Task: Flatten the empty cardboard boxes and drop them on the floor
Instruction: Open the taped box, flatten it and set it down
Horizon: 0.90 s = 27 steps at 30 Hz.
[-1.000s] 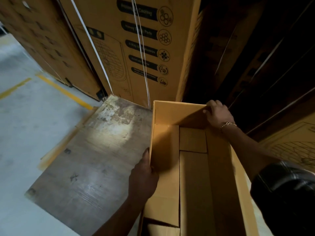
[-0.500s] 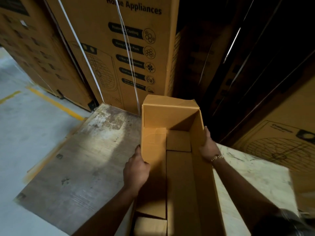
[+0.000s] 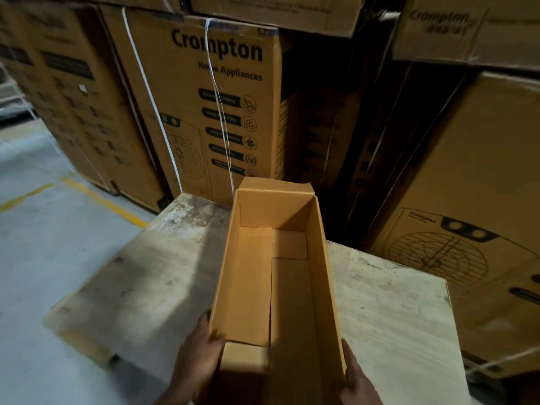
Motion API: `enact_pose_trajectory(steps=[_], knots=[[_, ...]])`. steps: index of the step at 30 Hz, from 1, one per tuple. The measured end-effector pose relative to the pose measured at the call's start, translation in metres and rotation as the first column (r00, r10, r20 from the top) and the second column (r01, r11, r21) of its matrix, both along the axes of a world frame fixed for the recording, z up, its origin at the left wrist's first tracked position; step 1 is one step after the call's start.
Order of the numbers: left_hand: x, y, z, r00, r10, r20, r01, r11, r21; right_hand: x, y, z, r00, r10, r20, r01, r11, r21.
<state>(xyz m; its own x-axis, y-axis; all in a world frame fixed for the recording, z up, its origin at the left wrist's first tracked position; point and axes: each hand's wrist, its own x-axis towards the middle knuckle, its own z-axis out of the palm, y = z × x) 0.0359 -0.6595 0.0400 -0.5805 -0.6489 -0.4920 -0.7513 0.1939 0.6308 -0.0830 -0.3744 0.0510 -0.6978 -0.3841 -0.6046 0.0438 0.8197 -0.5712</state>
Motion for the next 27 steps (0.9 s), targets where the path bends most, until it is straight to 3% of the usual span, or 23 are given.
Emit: enact_pose_trajectory(steps=[4,6,9,14,19,21,24,25,27], knots=[[0.067,0.036,-0.030,0.959,0.266,-0.099,-0.250,0.956,0.151,0.031,0.009,0.005,0.974,-0.229,0.004,0.227,0.966,-0.122],[0.074,0.042,-0.052,0.940,0.334,-0.064,-0.316,0.928,0.195,0.040,0.013,0.015,0.962,-0.272,-0.003,0.269,0.954,-0.130],[0.064,0.062,-0.040,0.944,0.322,-0.078,-0.292,0.920,0.262,0.048,0.031,0.043,0.958,-0.264,-0.112,0.253,0.962,-0.100],[0.023,0.090,-0.026,0.973,0.184,-0.140,-0.100,0.882,0.461,0.053,0.072,0.080,0.926,-0.270,-0.264,0.295,0.954,0.059],[-0.013,0.088,-0.046,0.987,0.106,-0.124,-0.016,0.819,0.574,0.051,0.058,0.125,0.886,-0.022,-0.464,0.141,0.965,0.222],[-0.014,0.075,-0.056,0.996,0.036,-0.083,0.011,0.860,0.509,0.055,0.026,0.133,0.836,0.119,-0.536,0.055,0.953,0.297],[-0.010,0.033,-0.094,0.984,-0.176,0.014,0.165,0.945,0.283,0.068,-0.036,0.133,0.761,0.271,-0.589,-0.022,0.918,0.395],[-0.012,0.021,-0.103,0.978,-0.207,-0.022,0.206,0.952,0.228,0.072,-0.055,0.135,0.733,0.303,-0.609,-0.035,0.911,0.412],[-0.002,0.014,-0.051,0.970,-0.170,-0.176,0.211,0.946,0.248,0.080,-0.088,0.135,0.667,0.344,-0.661,-0.060,0.909,0.412]])
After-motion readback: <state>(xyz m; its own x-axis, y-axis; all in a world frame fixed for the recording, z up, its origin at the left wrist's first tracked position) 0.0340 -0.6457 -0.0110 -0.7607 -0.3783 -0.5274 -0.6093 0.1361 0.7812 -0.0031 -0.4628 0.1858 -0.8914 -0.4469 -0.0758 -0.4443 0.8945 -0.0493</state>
